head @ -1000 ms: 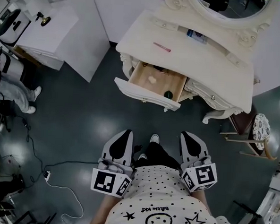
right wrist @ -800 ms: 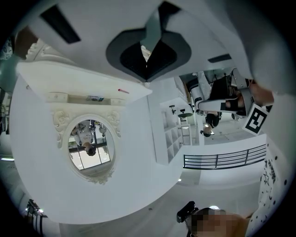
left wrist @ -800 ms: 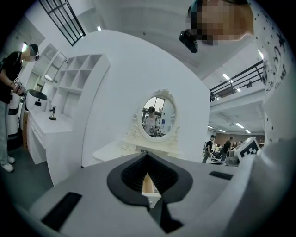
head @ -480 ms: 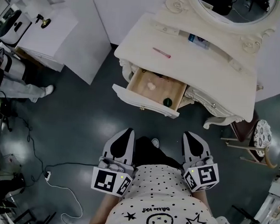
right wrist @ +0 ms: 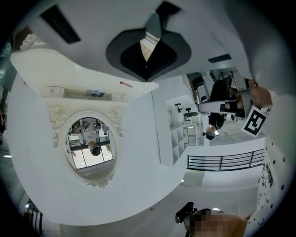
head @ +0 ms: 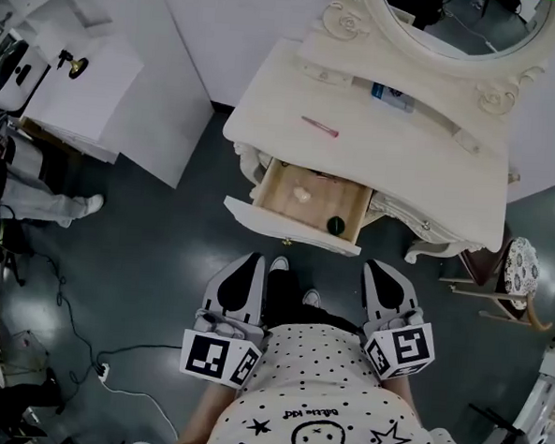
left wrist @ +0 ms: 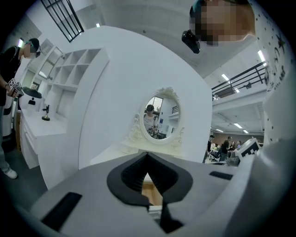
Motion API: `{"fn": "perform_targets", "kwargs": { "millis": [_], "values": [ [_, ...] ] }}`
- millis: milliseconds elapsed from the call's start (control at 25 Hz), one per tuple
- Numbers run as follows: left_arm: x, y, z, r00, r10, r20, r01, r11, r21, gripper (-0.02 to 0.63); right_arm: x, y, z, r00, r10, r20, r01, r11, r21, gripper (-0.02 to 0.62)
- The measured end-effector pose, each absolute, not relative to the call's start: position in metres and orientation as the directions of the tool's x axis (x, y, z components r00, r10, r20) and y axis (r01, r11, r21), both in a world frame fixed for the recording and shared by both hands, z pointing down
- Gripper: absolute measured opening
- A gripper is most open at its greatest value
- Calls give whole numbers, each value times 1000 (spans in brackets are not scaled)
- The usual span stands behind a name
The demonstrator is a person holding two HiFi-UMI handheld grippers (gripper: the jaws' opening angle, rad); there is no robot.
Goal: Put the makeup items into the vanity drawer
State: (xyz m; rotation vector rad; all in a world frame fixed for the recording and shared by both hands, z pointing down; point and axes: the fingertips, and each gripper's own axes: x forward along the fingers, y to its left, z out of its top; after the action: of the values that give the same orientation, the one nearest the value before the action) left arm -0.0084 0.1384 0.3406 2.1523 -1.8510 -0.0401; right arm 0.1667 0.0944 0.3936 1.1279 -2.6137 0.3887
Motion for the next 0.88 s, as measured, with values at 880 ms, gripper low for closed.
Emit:
{"fn": "perform_targets", "kwargs": {
  "millis": [880],
  "values": [
    [-97,55,334,319,-928,192,-930,-267,251,-5,94,45,387,-523,-773,359,-851,497,-168,8]
  ]
}}
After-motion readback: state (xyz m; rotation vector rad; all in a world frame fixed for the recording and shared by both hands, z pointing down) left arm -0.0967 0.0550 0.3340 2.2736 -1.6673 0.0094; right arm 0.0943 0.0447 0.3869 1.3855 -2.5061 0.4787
